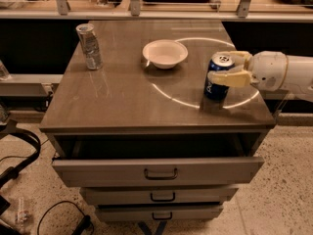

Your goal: Pick pepsi can

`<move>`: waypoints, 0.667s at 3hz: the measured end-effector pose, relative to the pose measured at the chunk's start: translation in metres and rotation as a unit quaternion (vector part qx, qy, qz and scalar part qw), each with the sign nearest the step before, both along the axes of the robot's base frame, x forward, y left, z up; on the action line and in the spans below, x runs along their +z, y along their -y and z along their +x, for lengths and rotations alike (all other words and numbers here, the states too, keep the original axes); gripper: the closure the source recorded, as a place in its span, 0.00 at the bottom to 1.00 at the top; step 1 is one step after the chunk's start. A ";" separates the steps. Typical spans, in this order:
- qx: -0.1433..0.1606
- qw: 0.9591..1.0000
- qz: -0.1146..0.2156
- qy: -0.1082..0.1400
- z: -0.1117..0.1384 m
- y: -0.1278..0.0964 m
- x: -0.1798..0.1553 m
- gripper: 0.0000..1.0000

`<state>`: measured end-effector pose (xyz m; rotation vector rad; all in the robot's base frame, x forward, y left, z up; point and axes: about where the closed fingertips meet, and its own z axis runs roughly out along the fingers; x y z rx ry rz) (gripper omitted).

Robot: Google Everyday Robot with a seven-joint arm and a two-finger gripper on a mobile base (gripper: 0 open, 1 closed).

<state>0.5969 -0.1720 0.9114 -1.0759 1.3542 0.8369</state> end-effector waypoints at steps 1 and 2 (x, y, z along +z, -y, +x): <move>0.019 0.999 -0.027 0.039 -0.012 -0.039 0.045 1.00; 0.034 0.995 -0.052 0.074 -0.028 -0.076 0.085 1.00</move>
Offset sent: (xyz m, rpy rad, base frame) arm -0.0458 0.1135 0.1301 -0.1648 -0.2321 0.0923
